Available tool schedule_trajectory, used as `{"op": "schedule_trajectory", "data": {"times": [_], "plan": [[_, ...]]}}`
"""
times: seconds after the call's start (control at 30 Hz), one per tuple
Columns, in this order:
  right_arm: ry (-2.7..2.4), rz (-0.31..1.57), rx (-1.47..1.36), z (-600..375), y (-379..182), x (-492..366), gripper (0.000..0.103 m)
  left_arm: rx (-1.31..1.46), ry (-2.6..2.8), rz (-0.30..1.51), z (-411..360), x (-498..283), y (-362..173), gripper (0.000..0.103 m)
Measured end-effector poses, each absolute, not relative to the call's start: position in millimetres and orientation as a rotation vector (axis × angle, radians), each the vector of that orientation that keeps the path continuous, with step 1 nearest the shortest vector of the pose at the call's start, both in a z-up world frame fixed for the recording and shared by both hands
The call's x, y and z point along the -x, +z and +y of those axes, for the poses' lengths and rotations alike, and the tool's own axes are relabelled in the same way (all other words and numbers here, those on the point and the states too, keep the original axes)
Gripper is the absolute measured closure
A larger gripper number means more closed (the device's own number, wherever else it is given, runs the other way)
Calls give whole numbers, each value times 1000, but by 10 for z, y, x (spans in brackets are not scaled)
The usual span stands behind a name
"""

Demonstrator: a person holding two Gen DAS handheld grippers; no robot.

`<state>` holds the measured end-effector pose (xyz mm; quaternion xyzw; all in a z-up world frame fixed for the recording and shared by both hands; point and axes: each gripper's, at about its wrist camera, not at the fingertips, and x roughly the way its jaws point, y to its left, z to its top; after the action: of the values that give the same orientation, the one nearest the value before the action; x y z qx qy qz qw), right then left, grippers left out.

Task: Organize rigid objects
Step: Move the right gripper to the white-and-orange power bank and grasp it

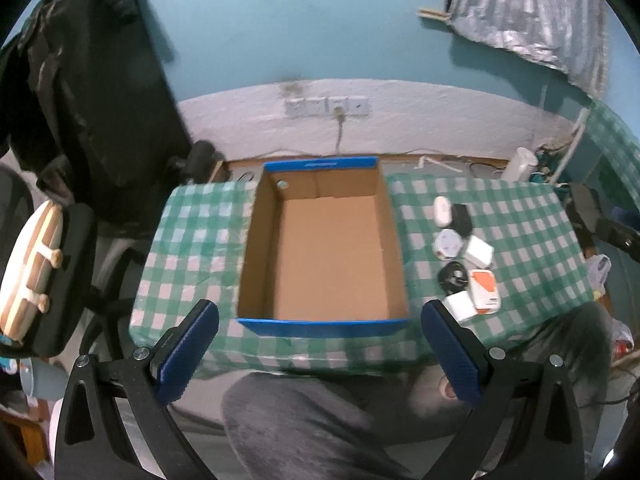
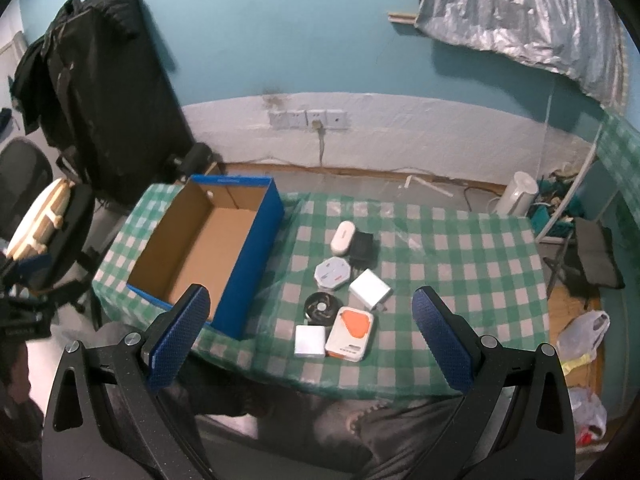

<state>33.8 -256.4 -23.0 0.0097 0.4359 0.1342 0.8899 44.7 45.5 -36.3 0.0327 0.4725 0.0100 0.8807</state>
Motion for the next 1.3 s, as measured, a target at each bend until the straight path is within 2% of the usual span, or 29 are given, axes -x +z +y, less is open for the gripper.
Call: {"op": "schedule_trajectory", "data": {"times": [0.4,0.8,0.93,0.97,1.0,1.07,1.17,1.3], "plan": [[324,1096,-34,-2608,-698,-1031,3,-67,80,1090,929,-977,-686,1],[314,1260,-10,-2594,-1458,-1505,4,28,78,1306,1481,-1489,-1465,2],[297,1311,-4,-2612,-1738,-1621,4,77,77,1401,1636,-1651,-1783,21],[297,1321,-2,-2609,-1798,-1632,5,82,89,1425,1663,-1677,-1848,30],[295,1332,3,-2618,-1870,-1652,5,100,92,1453,1698,-1714,-1933,35],[285,1353,17,-2635,-2010,-1689,5,139,76,1491,1744,-1756,-2043,55],[267,1390,15,-2684,-2190,-1706,5,179,52,1526,1793,-1796,-2158,73],[246,1429,5,-2739,-2355,-1708,5,159,59,1561,1787,-1824,-2277,87]]}}
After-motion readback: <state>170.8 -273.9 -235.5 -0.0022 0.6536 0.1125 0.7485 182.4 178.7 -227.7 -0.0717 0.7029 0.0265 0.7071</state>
